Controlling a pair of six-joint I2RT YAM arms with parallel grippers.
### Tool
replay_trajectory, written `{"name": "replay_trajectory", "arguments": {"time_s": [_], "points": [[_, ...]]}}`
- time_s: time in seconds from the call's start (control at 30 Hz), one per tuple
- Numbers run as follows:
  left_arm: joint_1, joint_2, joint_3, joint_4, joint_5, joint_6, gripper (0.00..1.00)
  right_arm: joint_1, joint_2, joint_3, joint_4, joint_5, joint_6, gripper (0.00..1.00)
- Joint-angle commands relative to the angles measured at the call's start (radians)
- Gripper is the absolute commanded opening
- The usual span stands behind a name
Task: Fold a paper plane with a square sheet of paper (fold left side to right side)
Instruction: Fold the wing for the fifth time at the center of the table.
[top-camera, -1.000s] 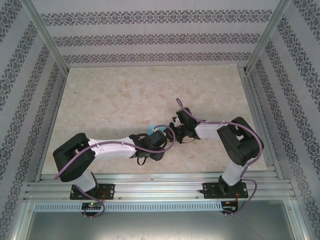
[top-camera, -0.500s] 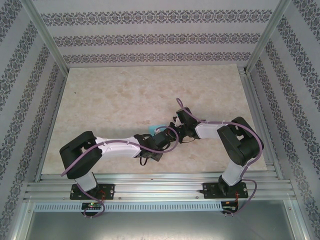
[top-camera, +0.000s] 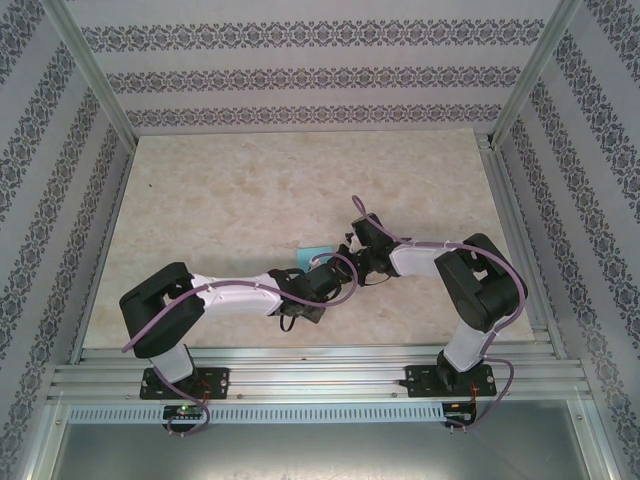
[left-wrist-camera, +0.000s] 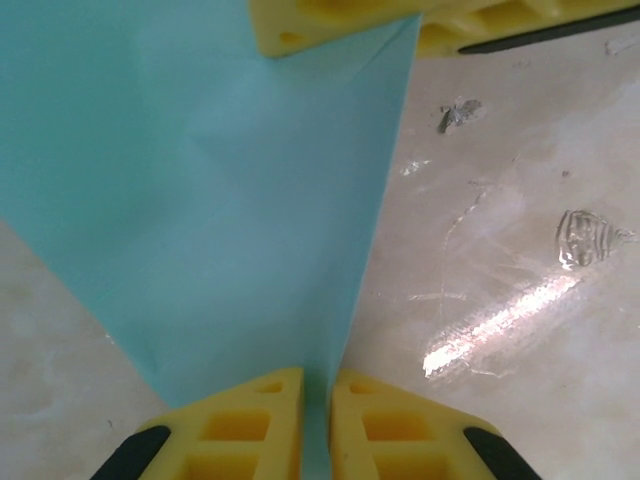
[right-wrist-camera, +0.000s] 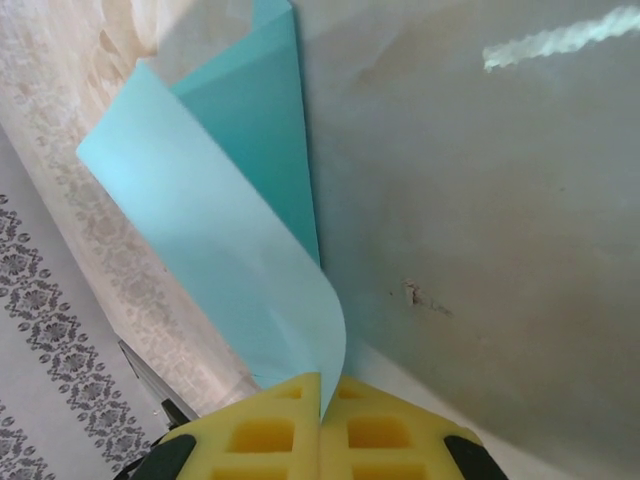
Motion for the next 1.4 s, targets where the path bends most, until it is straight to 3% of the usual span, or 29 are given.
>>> {"name": "replay_trajectory", "arguments": {"time_s": [0.0,0.17,0.37,0.43,0.57,0.83,1.13,1.37], "points": [[-0.006,-0.054,-0.011,0.015,-0.015,-0.016,0.13,-0.001,-0.02,0.029,-0.048,0.014,-0.041,0.08],[0.035,-0.106,-0.04,0.077,0.091,-0.014,0.05,-0.02,-0.066,0.04,-0.084,0.027,-0.08,0.15],[0.131,-0.149,-0.102,0.183,0.269,-0.011,0.0,-0.076,-0.203,0.034,-0.136,0.073,-0.166,0.37],[0.155,-0.157,-0.125,0.227,0.318,-0.02,0.0,-0.102,-0.242,0.023,-0.149,0.083,-0.197,0.39],[0.202,-0.165,-0.174,0.323,0.42,-0.042,0.0,-0.119,-0.26,0.008,-0.147,0.073,-0.251,0.36],[0.292,-0.161,-0.272,0.513,0.562,-0.133,0.0,-0.12,-0.213,-0.05,-0.059,0.105,-0.24,0.2],[0.366,-0.163,-0.4,0.715,0.641,-0.232,0.0,-0.082,-0.154,-0.028,-0.012,0.092,-0.242,0.18],[0.391,-0.164,-0.449,0.768,0.652,-0.252,0.0,-0.042,-0.134,-0.006,-0.004,0.099,-0.251,0.18]]}}
